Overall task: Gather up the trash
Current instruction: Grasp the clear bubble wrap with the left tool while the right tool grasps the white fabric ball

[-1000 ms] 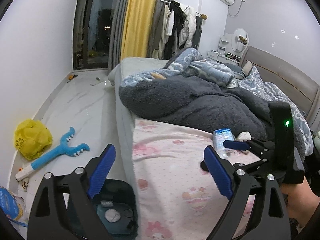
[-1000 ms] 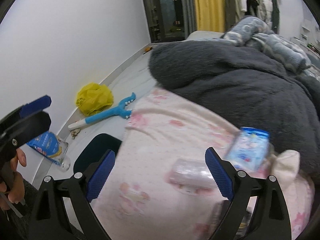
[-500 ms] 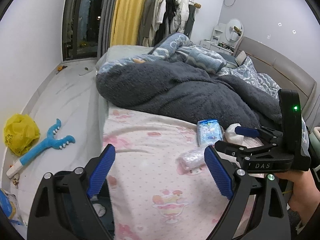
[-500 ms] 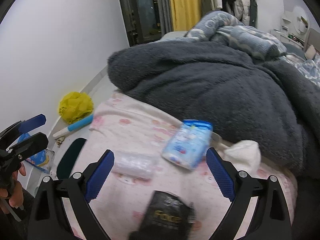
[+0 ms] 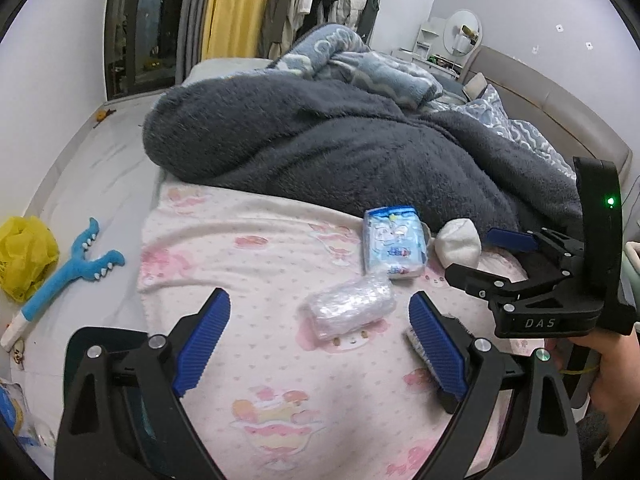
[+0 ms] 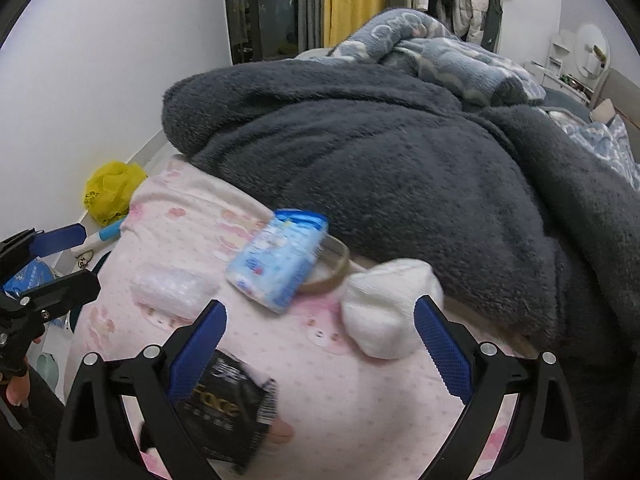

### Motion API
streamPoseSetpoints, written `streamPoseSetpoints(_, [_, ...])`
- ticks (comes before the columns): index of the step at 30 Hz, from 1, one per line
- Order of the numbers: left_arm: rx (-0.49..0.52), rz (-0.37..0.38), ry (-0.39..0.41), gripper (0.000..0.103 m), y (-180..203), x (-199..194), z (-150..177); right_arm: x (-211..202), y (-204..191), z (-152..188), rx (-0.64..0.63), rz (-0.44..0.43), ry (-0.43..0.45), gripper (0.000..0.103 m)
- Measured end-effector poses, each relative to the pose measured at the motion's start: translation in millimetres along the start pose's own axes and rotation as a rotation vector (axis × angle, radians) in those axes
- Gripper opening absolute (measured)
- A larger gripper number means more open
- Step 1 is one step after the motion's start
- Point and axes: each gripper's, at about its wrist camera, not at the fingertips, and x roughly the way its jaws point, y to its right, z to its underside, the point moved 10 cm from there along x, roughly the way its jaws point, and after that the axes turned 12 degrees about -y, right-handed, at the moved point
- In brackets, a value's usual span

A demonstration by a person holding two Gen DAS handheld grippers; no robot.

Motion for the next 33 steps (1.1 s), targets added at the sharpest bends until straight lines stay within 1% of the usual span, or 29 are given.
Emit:
streamPoseSetpoints(5, [-0.007, 0.006, -0.033, 0.093, 9, 19, 2, 5, 18, 3, -0.001, 0.018, -0.016, 0.097])
streamPoseSetpoints(7, [-0.012, 0.007, -0.046, 0.093, 11, 23, 3, 6, 25, 4, 0.004, 0.020, -0.017, 0.099])
streamPoseSetpoints(12, [-0.021, 0.013, -0.067, 0.093, 18, 35, 2, 15, 37, 9, 0.008, 0.021, -0.034, 0.099])
streamPoseSetpoints(16, [-0.029, -0.007, -0.089, 0.093, 19, 46, 3, 20, 41, 11, 0.002, 0.016, -0.046, 0.099])
streamPoseSetpoints(19, [-0.054, -0.024, -0.110, 0.093, 14, 56, 6, 23, 44, 11, 0.005, 0.007, -0.045, 0.099])
streamPoseSetpoints(21, [-0.075, -0.019, -0.123, 0.092, 12, 60, 7, 24, 46, 11, 0.009, 0.001, -0.044, 0.099])
streamPoseSetpoints(23, [-0.092, -0.022, -0.129, 0.089, 9, 64, 7, 28, 48, 13, 0.017, -0.008, -0.048, 0.099])
streamPoseSetpoints(27, [-0.087, -0.035, -0.116, 0.086, 7, 66, 6, 35, 52, 13, 0.036, -0.027, -0.058, 0.099])
streamPoseSetpoints(28, [-0.085, -0.037, -0.112, 0.084, 7, 66, 5, 36, 53, 12, 0.042, -0.033, -0.057, 0.099])
streamPoseSetpoints(31, [-0.076, -0.041, -0.100, 0.070, 7, 65, 3, 39, 56, 11, 0.068, -0.059, -0.057, 0.099])
streamPoseSetpoints(33, [-0.073, -0.036, -0.093, 0.068, 6, 64, 2, 41, 56, 10, 0.076, -0.065, -0.061, 0.099])
